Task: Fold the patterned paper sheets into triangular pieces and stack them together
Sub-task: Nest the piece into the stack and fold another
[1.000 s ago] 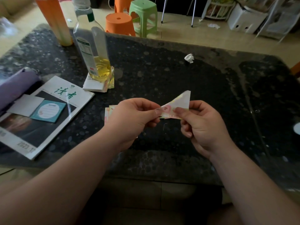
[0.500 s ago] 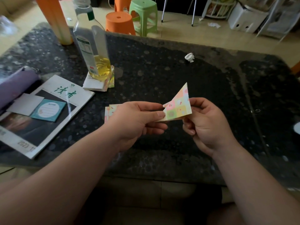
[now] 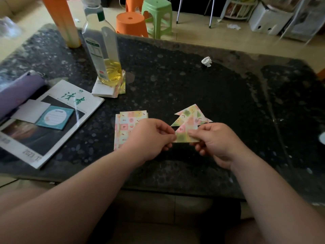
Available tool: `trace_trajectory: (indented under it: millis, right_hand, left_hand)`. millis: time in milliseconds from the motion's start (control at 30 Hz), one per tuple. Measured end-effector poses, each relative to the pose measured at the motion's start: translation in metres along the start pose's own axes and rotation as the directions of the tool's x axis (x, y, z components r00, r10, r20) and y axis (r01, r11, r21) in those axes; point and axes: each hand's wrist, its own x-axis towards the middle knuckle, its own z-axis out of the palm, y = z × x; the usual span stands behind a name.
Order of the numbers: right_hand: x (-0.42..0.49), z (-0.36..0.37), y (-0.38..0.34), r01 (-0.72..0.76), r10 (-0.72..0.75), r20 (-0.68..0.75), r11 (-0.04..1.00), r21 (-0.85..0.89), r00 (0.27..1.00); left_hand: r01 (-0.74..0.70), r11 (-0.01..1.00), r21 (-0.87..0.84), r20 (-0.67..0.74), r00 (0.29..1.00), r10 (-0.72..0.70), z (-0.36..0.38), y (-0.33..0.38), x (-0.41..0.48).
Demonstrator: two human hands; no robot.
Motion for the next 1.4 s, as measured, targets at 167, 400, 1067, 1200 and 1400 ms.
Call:
trace_trajectory:
  millis: [167, 400, 1067, 1200, 1400]
  right_hand:
    - [0.008, 0.001, 0.009, -0.072, 0.073, -0.008, 0.949, -0.307, 0.997]
    - [0.013, 0.006, 0.020, -0.077, 0.063, -0.043, 0.861, -0.502, 0.997]
    - [-0.002, 0.017, 0.036, 0.139, -0.221, -0.021, 0.682, -0.718, 0.975]
    - [-0.016, 0.024, 0.043, 0.213, -0.236, 0.094, 0.554, -0.805, 0.967]
    - [-0.030, 0.032, 0.047, 0.292, -0.195, 0.228, 0.432, -0.853, 0.954]
  left_hand:
    - [-0.053, 0.922, 0.383, 0.049, 0.998, 0.038, 0.012, -0.019, -0.003]
    - [-0.182, 0.783, 0.594, 0.165, 0.981, 0.102, 0.023, -0.032, -0.008]
    - [-0.424, 0.200, 0.883, 0.412, 0.906, 0.103, 0.068, -0.043, -0.064]
    - [-0.391, 0.262, 0.882, 0.373, 0.921, 0.117, 0.069, -0.043, -0.063]
    - [-0.358, 0.241, 0.902, 0.350, 0.934, 0.076, 0.068, -0.035, -0.059]
